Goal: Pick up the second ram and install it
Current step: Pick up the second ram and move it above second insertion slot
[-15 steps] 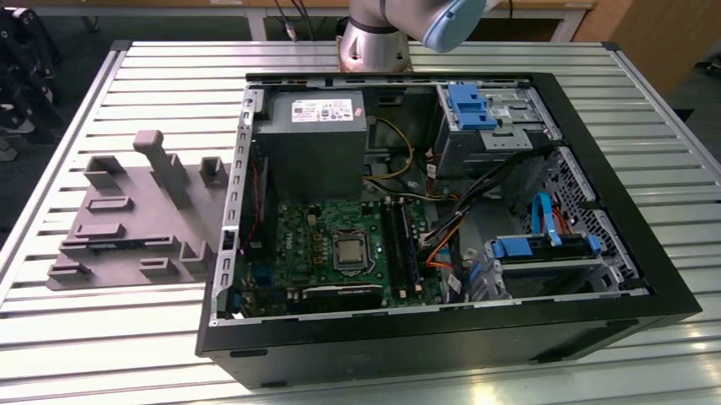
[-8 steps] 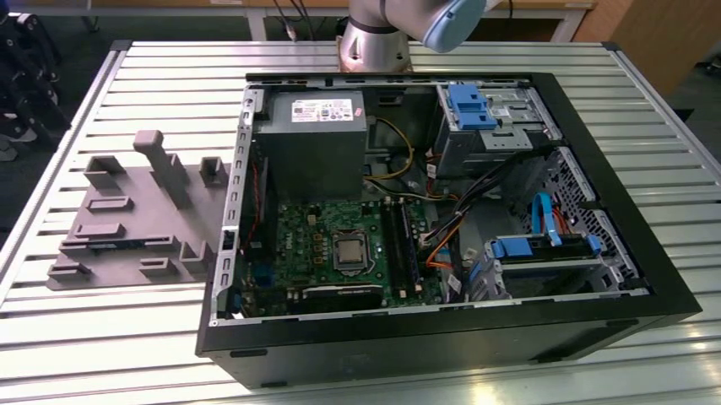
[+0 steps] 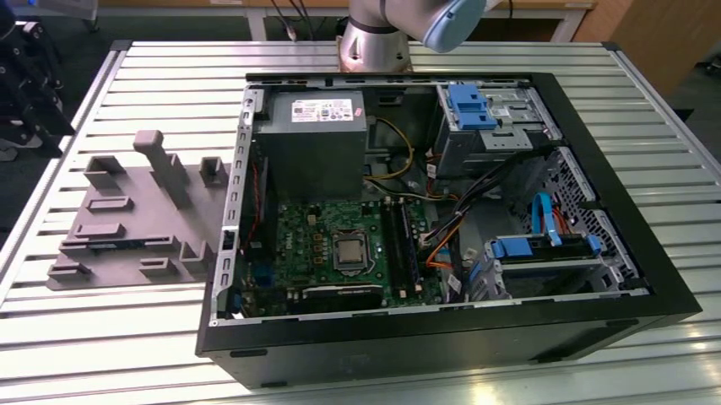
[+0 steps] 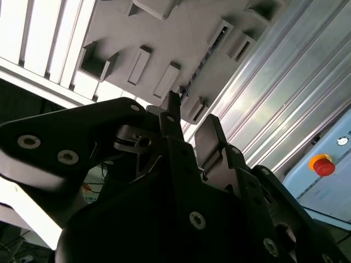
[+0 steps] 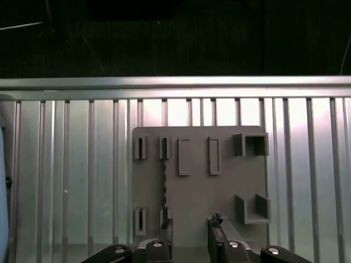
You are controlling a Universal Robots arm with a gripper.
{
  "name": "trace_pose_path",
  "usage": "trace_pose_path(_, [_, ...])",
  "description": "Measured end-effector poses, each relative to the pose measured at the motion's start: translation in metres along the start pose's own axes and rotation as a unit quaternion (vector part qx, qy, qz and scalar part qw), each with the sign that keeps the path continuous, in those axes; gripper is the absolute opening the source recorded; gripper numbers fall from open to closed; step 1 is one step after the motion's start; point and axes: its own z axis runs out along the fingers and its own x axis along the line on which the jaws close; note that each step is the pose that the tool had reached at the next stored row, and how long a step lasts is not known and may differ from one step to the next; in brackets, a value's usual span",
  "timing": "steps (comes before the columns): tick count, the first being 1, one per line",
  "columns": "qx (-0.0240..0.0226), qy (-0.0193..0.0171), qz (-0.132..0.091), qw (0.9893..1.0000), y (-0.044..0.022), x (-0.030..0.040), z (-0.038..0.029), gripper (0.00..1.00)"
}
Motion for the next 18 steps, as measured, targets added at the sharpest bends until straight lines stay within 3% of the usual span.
trace_pose_path(15, [0.0, -0.0002, 0.0, 1.0, -0.0001, 0.0002, 0.0022, 0.38])
trace_pose_path(18, [0.0, -0.0016, 0.0, 1.0, -0.0003, 0.0003, 0.0052, 0.38])
